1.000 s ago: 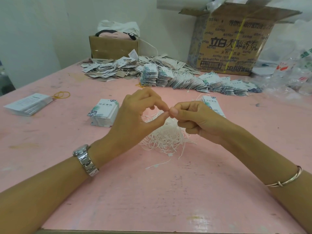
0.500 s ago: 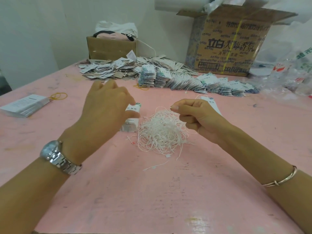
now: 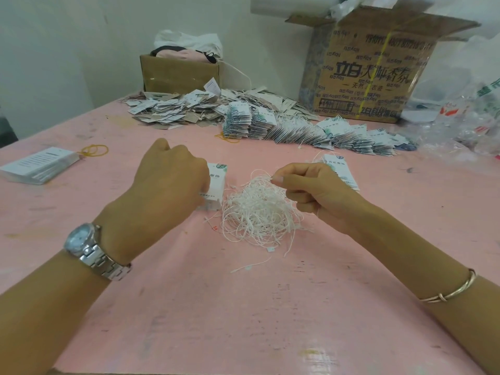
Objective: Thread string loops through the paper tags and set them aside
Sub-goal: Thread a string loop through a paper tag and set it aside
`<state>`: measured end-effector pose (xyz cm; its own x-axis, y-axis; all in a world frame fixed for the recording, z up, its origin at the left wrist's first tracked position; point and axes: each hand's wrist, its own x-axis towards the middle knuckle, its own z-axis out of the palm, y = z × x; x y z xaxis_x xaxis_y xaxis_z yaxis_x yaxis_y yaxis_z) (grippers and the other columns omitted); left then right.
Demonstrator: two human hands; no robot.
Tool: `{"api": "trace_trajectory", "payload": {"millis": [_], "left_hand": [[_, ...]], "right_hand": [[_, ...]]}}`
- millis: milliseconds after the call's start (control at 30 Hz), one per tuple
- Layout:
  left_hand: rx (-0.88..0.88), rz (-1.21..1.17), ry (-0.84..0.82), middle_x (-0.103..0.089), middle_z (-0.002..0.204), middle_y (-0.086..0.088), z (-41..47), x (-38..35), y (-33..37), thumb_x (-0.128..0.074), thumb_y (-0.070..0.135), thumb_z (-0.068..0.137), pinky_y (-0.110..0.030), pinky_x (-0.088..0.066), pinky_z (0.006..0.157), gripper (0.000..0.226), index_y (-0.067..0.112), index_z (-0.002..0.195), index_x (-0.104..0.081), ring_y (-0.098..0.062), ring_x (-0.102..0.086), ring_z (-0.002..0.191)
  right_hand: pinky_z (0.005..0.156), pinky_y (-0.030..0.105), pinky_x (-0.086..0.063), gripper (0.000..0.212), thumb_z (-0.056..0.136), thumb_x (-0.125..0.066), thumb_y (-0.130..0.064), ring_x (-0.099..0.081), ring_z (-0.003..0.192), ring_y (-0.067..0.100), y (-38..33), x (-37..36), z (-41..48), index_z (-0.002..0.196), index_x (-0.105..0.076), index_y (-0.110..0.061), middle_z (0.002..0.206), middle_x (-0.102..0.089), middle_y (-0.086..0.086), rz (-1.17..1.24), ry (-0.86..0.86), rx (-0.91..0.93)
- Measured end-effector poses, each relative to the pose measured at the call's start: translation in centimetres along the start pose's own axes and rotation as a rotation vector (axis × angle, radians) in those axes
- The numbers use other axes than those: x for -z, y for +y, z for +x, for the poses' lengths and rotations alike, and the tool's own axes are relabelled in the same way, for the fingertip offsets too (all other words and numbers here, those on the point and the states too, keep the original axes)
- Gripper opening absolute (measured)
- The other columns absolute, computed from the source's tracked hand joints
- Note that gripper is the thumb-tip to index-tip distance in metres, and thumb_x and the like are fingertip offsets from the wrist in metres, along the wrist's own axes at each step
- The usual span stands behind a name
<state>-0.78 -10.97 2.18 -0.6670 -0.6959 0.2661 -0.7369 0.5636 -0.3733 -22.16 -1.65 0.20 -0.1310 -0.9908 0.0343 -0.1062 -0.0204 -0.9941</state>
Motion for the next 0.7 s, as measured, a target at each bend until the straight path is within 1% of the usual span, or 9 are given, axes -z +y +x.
{"api": "trace_trajectory", "payload": {"millis": [100, 167, 233, 333, 400, 467, 533, 600, 700], "left_hand": [[-0.002, 0.027, -0.002, -0.063, 0.092, 0.004, -0.1, 0.0, 0.2, -0.058, 0.045, 0.092, -0.031, -0.023, 0.078, 0.024, 0.032, 0.108, -0.069, -0.018, -0.042, 0.080], [-0.020, 0.060, 0.016, -0.051, 0.075, 0.005, 0.0, 0.1, 0.4, -0.057, 0.049, 0.089, -0.032, -0.021, 0.076, 0.027, 0.030, 0.102, -0.070, -0.019, -0.043, 0.079], [-0.047, 0.093, 0.053, -0.037, 0.065, 0.005, 0.2, 0.1, 0.7, -0.056, 0.045, 0.087, -0.033, -0.018, 0.075, 0.023, 0.028, 0.096, -0.069, -0.019, -0.040, 0.077], [-0.088, 0.102, 0.125, -0.036, 0.062, 0.004, 0.3, 0.1, 1.2, -0.056, 0.035, 0.086, -0.035, -0.013, 0.073, 0.016, 0.022, 0.085, -0.065, -0.020, -0.037, 0.075], [-0.118, 0.111, 0.162, -0.048, 0.067, 0.004, 0.2, -0.2, 1.4, -0.057, 0.035, 0.087, -0.034, -0.011, 0.072, 0.023, 0.020, 0.070, -0.051, -0.020, -0.036, 0.075], [-0.136, 0.137, 0.163, -0.048, 0.069, 0.004, 0.3, -0.5, 1.5, -0.058, 0.037, 0.087, -0.034, -0.011, 0.073, 0.039, 0.019, 0.062, -0.034, -0.020, -0.036, 0.076], [-0.133, 0.119, 0.144, -0.039, 0.065, 0.005, 0.3, -0.6, 1.6, -0.060, 0.043, 0.088, -0.034, -0.013, 0.073, 0.034, 0.021, 0.066, -0.046, -0.019, -0.038, 0.076], [-0.116, 0.081, 0.115, -0.036, 0.063, 0.006, 0.3, -0.6, 1.5, -0.062, 0.046, 0.089, -0.034, -0.014, 0.073, 0.022, 0.025, 0.083, -0.064, -0.020, -0.040, 0.076], [-0.110, 0.071, 0.102, -0.054, 0.076, 0.006, 0.2, -0.6, 1.5, -0.066, 0.033, 0.090, -0.034, -0.013, 0.073, 0.007, 0.027, 0.094, -0.066, -0.020, -0.043, 0.078]], "right_hand": [[0.037, 0.013, -0.022, 0.008, 0.072, -0.075, -0.022, -0.024, 0.043, 0.005, 0.0, 0.0, 0.0, 0.075, -0.071, -0.017, 0.055, -0.038, -0.009, -0.009, -0.001, -0.002], [0.037, 0.013, -0.022, 0.006, 0.073, -0.075, -0.022, -0.024, 0.043, 0.005, 0.1, -0.1, 0.0, 0.074, -0.071, -0.017, 0.055, -0.038, -0.009, -0.008, -0.001, 0.000], [0.037, 0.013, -0.022, 0.004, 0.074, -0.074, -0.021, -0.024, 0.044, 0.005, 0.1, -0.1, 0.0, 0.073, -0.071, -0.018, 0.056, -0.037, -0.008, -0.014, -0.001, 0.000], [0.037, 0.013, -0.022, 0.004, 0.075, -0.074, -0.021, -0.024, 0.044, 0.005, 0.1, -0.1, 0.0, 0.072, -0.071, -0.019, 0.055, -0.037, -0.008, -0.025, -0.002, 0.000], [0.037, 0.013, -0.022, 0.005, 0.075, -0.074, -0.021, -0.025, 0.044, 0.005, 0.1, -0.1, -0.1, 0.071, -0.071, -0.019, 0.055, -0.037, -0.009, -0.027, -0.009, 0.002], [0.038, 0.014, -0.022, 0.005, 0.075, -0.074, -0.021, -0.024, 0.045, 0.006, 0.1, -0.2, -0.1, 0.072, -0.071, -0.019, 0.055, -0.037, -0.009, -0.032, -0.009, 0.005], [0.038, 0.015, -0.021, 0.005, 0.074, -0.075, -0.022, -0.024, 0.046, 0.007, 0.1, -0.3, -0.1, 0.072, -0.071, -0.019, 0.055, -0.036, -0.008, -0.037, -0.007, 0.007], [0.039, 0.015, -0.021, 0.006, 0.074, -0.075, -0.022, -0.023, 0.046, 0.007, 0.1, -0.4, -0.2, 0.072, -0.070, -0.018, 0.054, -0.035, -0.008, -0.045, -0.008, 0.007], [0.039, 0.015, -0.021, 0.008, 0.079, -0.073, -0.019, -0.022, 0.045, 0.007, 0.2, -0.4, -0.2, 0.073, -0.069, -0.018, 0.052, -0.031, -0.008, -0.060, -0.009, -0.002]]}}
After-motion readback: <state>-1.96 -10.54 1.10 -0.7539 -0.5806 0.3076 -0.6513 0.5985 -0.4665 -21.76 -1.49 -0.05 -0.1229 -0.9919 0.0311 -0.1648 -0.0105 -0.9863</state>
